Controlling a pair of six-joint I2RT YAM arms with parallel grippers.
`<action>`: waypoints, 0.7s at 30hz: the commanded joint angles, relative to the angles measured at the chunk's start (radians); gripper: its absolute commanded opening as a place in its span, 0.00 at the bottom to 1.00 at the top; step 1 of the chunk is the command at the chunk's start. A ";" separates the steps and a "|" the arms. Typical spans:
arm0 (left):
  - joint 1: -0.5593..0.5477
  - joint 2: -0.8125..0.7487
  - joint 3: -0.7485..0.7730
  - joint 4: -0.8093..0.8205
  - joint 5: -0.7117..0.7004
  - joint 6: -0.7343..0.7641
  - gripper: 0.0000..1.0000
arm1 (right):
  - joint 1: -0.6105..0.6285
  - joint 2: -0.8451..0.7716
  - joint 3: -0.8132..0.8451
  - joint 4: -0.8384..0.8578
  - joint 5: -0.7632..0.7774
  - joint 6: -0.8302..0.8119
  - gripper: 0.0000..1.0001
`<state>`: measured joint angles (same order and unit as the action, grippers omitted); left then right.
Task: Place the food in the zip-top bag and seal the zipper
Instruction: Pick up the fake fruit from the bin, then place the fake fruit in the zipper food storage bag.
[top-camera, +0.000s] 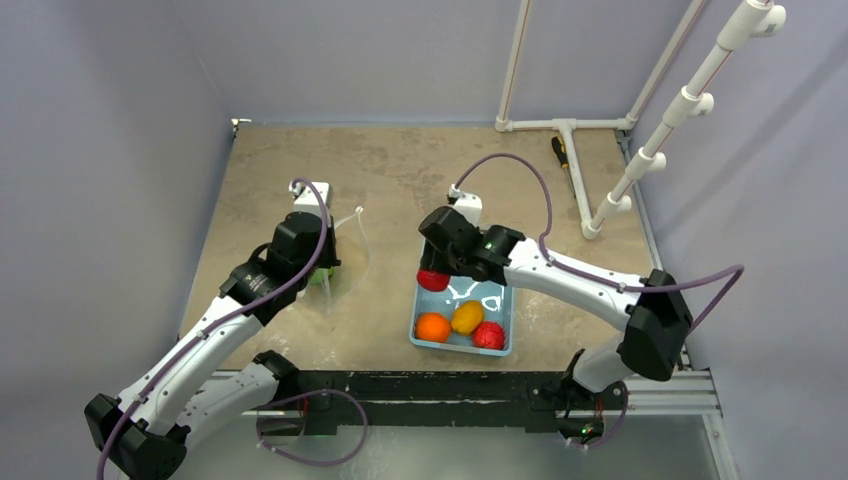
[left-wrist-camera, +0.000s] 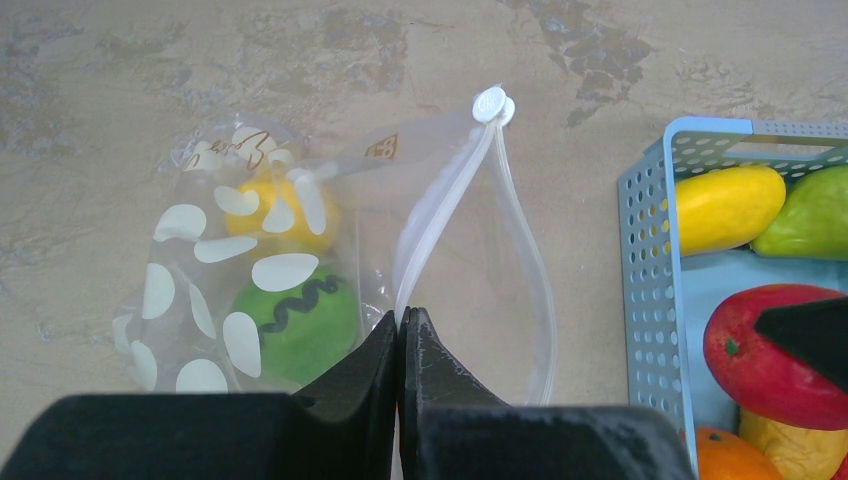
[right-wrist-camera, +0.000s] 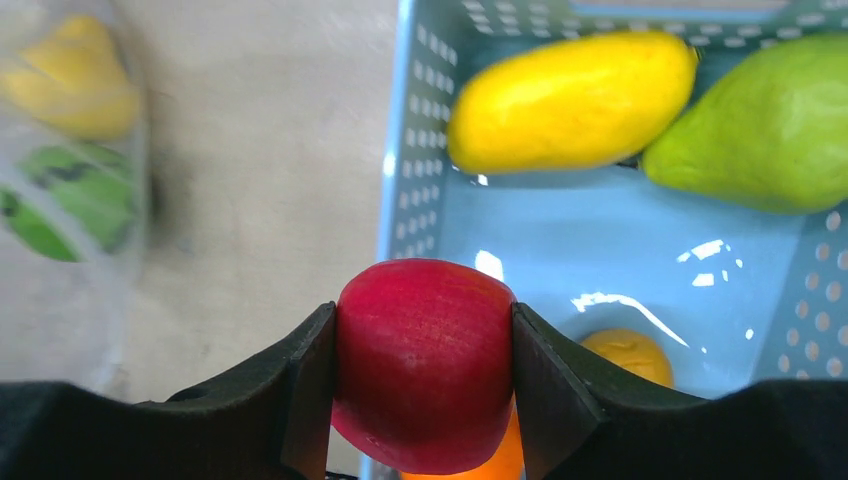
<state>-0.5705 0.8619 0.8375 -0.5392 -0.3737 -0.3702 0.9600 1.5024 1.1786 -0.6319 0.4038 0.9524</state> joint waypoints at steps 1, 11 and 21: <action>-0.002 -0.012 -0.001 0.032 -0.004 0.017 0.00 | 0.000 -0.052 0.106 -0.012 0.036 -0.011 0.18; -0.002 -0.016 -0.001 0.030 -0.007 0.015 0.00 | 0.009 -0.034 0.213 0.118 -0.039 -0.087 0.19; -0.002 -0.023 -0.001 0.030 -0.010 0.016 0.00 | 0.037 0.041 0.276 0.291 -0.148 -0.122 0.20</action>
<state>-0.5705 0.8581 0.8375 -0.5396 -0.3737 -0.3733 0.9775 1.5021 1.3930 -0.4385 0.3016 0.8570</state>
